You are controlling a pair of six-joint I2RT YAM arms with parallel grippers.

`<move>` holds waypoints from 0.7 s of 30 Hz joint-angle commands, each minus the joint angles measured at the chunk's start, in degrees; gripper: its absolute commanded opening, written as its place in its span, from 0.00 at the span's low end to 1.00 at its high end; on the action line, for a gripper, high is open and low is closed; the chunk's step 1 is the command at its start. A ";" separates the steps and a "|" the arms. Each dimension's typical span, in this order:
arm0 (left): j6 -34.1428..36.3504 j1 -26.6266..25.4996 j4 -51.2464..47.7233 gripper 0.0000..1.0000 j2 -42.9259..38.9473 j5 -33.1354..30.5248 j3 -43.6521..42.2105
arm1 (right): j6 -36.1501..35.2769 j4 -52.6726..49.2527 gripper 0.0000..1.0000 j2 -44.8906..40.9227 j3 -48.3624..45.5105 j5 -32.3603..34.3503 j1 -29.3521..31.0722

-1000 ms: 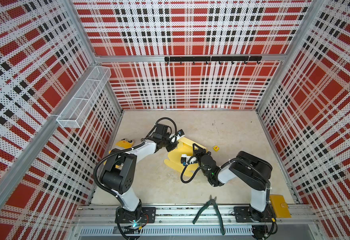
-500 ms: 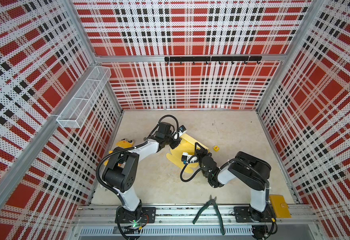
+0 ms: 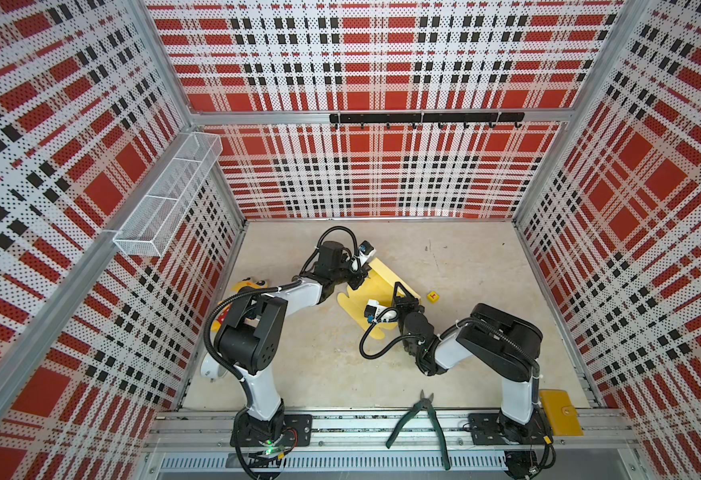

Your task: Fold the paper box

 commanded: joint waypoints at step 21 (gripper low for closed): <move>-12.06 -0.23 -6.23 0.00 -9.31 -4.58 -2.95 | 31.61 -41.96 0.83 -17.28 6.44 6.04 23.37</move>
